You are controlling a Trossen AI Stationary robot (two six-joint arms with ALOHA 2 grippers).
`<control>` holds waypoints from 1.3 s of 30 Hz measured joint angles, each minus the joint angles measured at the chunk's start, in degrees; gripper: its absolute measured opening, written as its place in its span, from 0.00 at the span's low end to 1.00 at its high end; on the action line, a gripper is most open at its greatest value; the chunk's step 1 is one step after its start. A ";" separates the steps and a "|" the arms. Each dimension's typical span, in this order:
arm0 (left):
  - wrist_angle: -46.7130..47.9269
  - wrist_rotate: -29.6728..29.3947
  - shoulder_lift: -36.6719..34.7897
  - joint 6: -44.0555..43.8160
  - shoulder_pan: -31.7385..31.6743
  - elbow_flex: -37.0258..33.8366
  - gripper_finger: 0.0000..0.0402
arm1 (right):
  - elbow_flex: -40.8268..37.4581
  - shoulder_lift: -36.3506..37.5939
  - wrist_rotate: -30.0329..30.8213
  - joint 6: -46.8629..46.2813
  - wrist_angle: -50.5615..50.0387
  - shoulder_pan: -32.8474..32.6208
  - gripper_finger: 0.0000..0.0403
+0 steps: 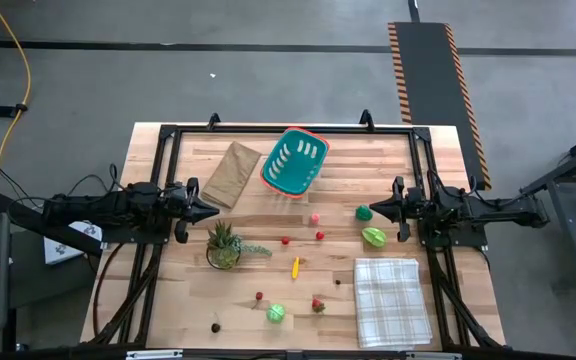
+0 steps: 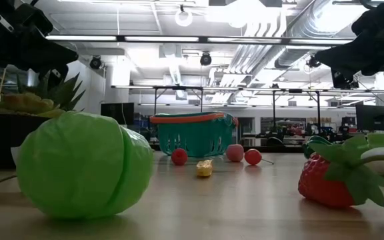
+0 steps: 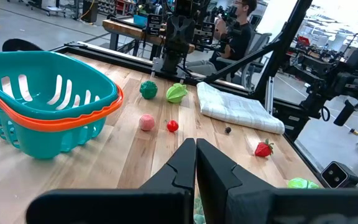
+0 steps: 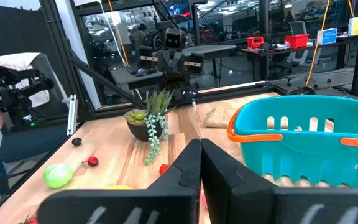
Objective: Pick and placing Produce into tupperware
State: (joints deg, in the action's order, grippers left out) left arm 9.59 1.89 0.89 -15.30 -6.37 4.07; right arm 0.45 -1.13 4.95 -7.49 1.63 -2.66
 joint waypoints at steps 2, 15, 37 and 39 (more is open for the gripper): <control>-0.01 0.00 0.00 0.01 0.00 0.01 0.01 | 0.02 0.00 0.00 0.00 0.00 0.00 0.00; 0.00 0.01 -0.02 -4.90 0.00 0.00 0.01 | 0.02 0.00 0.00 0.00 0.00 0.00 0.00; -0.01 0.00 -0.01 -60.24 0.00 0.00 0.01 | -0.01 0.02 3.83 -44.30 9.55 0.00 0.00; -0.01 0.01 0.00 -62.45 0.00 0.01 0.01 | 0.01 0.02 6.32 -50.31 10.41 0.00 0.00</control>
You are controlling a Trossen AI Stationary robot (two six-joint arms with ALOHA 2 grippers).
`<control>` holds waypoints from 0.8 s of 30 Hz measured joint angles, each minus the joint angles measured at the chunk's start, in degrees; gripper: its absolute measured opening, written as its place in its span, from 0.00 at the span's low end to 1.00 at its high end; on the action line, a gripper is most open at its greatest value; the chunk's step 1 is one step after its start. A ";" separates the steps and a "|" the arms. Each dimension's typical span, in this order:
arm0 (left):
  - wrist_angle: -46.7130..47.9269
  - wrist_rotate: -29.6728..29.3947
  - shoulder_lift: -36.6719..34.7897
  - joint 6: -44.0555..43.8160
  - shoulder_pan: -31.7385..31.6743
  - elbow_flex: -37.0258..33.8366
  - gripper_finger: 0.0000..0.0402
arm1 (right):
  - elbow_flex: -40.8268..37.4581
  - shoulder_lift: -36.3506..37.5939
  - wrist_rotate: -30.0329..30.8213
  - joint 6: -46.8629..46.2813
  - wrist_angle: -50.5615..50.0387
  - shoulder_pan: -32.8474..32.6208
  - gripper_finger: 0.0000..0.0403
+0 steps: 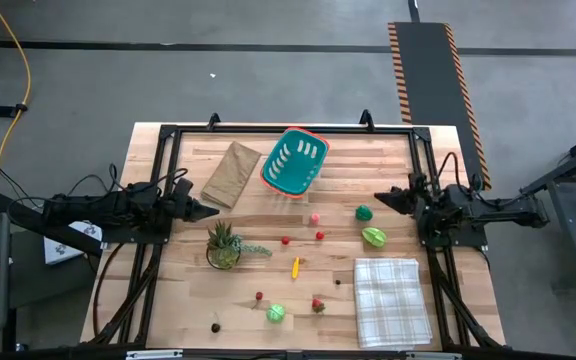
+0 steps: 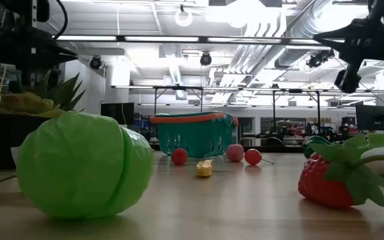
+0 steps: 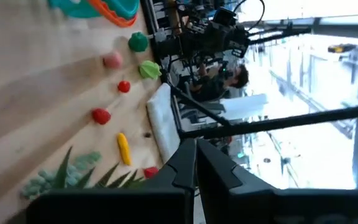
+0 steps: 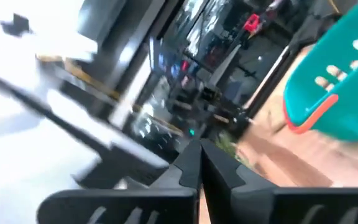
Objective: Pick and placing Produce into tupperware
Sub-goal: Put the green star fruit in the green basket
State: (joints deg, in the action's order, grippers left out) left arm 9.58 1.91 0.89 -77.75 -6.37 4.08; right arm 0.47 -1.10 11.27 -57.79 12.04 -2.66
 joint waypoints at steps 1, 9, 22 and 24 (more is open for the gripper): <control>0.00 -0.01 -0.02 -0.38 0.00 0.00 0.01 | -0.02 0.00 2.20 -1.58 0.02 0.00 0.00; 0.00 -0.36 0.00 -0.58 0.00 0.00 0.01 | -0.02 0.00 11.87 -20.46 -0.30 0.02 0.00; -0.94 -10.07 0.00 7.98 0.00 -0.02 0.01 | 15.79 -6.45 13.24 6.93 -0.82 0.64 0.00; -0.96 -10.16 0.00 8.68 0.00 -0.01 0.01 | 23.63 -11.89 12.19 6.95 -14.42 0.61 0.00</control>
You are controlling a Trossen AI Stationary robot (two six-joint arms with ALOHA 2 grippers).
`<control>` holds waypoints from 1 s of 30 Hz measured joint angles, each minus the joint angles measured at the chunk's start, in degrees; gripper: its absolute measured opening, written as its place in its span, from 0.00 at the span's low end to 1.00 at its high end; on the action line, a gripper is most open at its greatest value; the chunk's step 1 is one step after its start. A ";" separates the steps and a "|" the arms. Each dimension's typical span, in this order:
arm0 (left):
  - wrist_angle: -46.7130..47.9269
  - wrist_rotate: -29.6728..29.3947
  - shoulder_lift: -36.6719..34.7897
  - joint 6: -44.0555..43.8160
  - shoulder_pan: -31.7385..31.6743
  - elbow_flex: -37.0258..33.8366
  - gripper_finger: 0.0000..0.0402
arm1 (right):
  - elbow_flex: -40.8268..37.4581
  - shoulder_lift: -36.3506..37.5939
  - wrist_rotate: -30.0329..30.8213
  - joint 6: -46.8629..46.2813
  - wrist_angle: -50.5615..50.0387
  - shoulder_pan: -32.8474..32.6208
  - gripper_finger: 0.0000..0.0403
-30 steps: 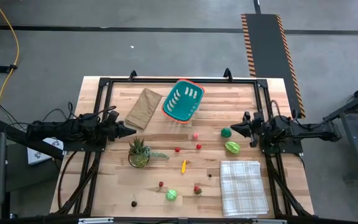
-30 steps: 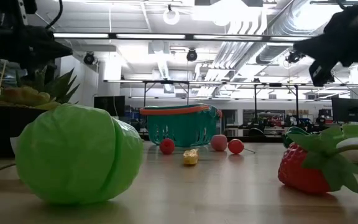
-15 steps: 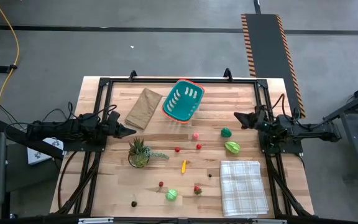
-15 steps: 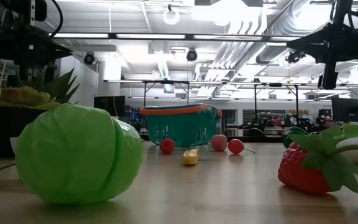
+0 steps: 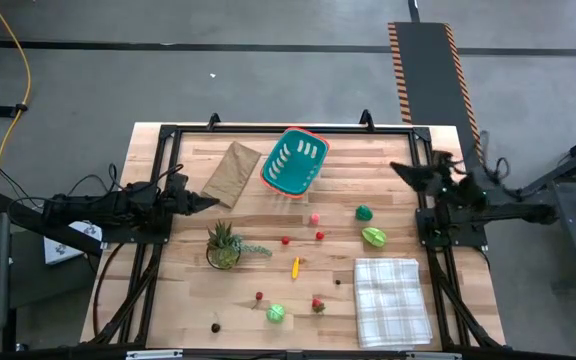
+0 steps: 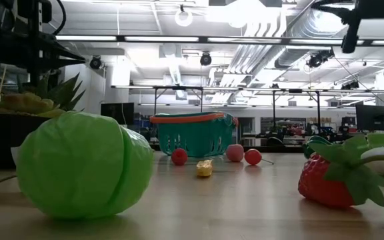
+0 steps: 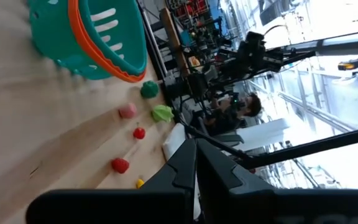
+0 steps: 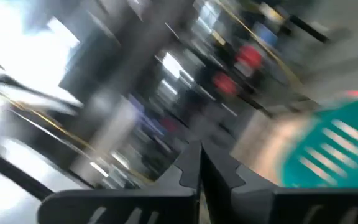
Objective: Pick and placing Produce into tupperware
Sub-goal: Put the green star fruit in the green basket
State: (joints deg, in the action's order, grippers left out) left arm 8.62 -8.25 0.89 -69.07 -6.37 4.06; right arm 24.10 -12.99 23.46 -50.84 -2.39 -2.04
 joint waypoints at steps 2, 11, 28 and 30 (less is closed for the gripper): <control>0.00 0.00 0.00 0.14 0.00 -0.01 0.01 | 8.04 -6.41 -1.33 -0.60 -11.54 0.01 0.00; 0.02 0.00 0.00 0.27 0.00 0.01 0.01 | 40.96 -34.94 -7.96 3.07 -53.96 0.04 0.02; 0.48 4.07 -0.02 3.31 0.00 0.00 0.01 | 48.12 -59.98 -23.14 1.37 -75.24 -0.15 0.66; 0.53 4.71 0.00 3.29 0.00 -0.01 0.01 | 44.92 -61.02 -24.05 1.82 -74.11 -0.74 0.69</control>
State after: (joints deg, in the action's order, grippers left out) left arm 9.15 -3.54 0.88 -65.78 -6.37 4.06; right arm 69.02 -74.02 -0.59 -49.01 -76.49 -2.78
